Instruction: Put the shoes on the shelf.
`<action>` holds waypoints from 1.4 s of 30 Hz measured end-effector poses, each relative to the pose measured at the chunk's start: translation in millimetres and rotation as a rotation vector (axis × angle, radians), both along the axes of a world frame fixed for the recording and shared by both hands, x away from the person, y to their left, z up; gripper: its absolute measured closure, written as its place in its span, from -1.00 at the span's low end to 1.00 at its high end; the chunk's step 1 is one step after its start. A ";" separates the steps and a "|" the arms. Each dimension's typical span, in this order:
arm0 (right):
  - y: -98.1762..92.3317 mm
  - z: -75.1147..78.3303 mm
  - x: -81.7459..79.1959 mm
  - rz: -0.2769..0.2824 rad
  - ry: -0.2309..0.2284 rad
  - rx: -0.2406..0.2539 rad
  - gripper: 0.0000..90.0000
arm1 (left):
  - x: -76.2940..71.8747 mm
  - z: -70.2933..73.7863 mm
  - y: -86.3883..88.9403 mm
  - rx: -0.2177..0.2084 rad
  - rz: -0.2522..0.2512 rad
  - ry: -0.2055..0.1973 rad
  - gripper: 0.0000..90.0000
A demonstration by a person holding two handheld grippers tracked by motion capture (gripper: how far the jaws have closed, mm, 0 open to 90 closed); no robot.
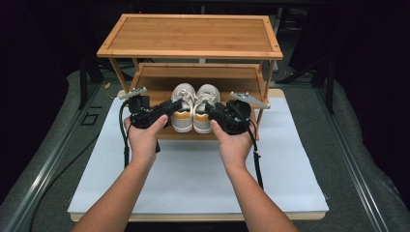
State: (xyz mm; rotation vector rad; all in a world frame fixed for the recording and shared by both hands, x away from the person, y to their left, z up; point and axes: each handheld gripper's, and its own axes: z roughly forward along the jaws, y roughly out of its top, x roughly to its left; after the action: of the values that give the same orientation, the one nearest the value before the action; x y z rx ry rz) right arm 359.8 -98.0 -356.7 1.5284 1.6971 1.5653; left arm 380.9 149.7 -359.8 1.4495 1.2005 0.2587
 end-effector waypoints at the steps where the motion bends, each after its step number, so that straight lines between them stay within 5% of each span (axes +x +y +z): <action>1: 0.2 0.2 1.7 0.001 0.005 -0.004 0.32 | 1.8 0.1 0.1 0.003 -0.002 0.003 0.21; 22: -0.4 1.8 34.8 -0.004 0.022 0.000 0.32 | 34.5 2.3 -1.2 -0.005 0.003 0.025 0.21; 33: -4.3 -0.4 52.6 -0.016 0.043 0.030 0.32 | 53.5 -0.8 -2.8 -0.026 0.004 0.058 0.21; 38: -4.6 -2.8 61.1 -0.013 0.059 0.078 0.32 | 60.9 4.5 -3.7 0.000 0.013 0.064 0.21; 42: -4.6 -1.6 66.5 -0.017 0.067 0.062 0.32 | 65.5 2.7 -3.5 -0.006 0.011 0.075 0.21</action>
State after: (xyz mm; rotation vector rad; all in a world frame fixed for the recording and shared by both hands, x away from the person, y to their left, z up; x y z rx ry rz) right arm 426.3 -102.5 -358.3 1.6390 1.6807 1.5889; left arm 446.5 146.2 -357.0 1.4582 1.2695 0.2096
